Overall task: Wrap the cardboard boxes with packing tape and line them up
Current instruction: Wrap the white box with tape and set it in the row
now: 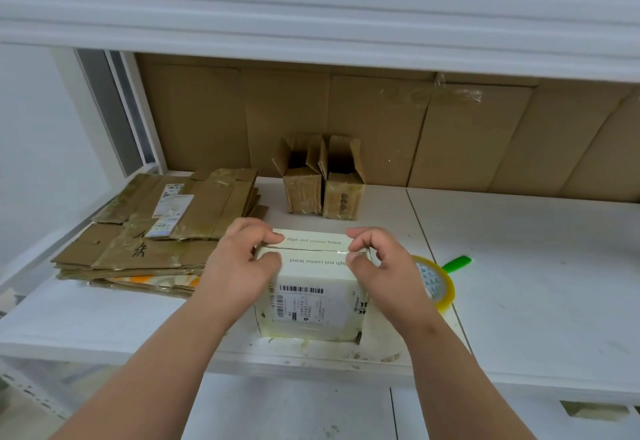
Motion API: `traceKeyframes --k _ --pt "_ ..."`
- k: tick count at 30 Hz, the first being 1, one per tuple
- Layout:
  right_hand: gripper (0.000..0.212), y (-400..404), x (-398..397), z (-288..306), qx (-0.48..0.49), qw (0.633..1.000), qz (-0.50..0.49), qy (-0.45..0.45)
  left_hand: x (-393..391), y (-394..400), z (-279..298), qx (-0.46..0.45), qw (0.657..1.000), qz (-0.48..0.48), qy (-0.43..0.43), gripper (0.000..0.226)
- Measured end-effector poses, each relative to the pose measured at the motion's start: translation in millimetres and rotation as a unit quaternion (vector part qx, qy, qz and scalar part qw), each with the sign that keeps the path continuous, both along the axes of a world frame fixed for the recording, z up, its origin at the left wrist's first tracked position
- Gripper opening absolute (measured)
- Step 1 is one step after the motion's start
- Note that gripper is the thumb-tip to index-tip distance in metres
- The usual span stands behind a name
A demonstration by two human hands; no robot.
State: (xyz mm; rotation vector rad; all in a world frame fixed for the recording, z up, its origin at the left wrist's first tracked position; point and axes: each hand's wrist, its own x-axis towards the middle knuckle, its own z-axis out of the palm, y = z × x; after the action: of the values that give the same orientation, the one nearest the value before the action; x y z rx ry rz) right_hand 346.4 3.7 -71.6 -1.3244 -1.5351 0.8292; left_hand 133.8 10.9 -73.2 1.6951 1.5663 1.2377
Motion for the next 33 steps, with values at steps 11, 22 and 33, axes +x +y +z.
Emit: traceKeyframes --k 11,22,33 --pt "0.015 -7 -12 -22 0.126 0.983 -0.101 -0.084 0 -24 -13 0.086 0.991 0.093 0.041 0.021" --pt "0.052 -25 -3 -37 0.183 0.95 -0.138 -0.214 -4 -22 2 0.095 0.959 0.059 0.261 0.039" --pt "0.054 -22 41 -60 -0.13 0.882 -0.164 -0.422 11 -25 6 0.073 0.956 0.087 0.272 0.032"
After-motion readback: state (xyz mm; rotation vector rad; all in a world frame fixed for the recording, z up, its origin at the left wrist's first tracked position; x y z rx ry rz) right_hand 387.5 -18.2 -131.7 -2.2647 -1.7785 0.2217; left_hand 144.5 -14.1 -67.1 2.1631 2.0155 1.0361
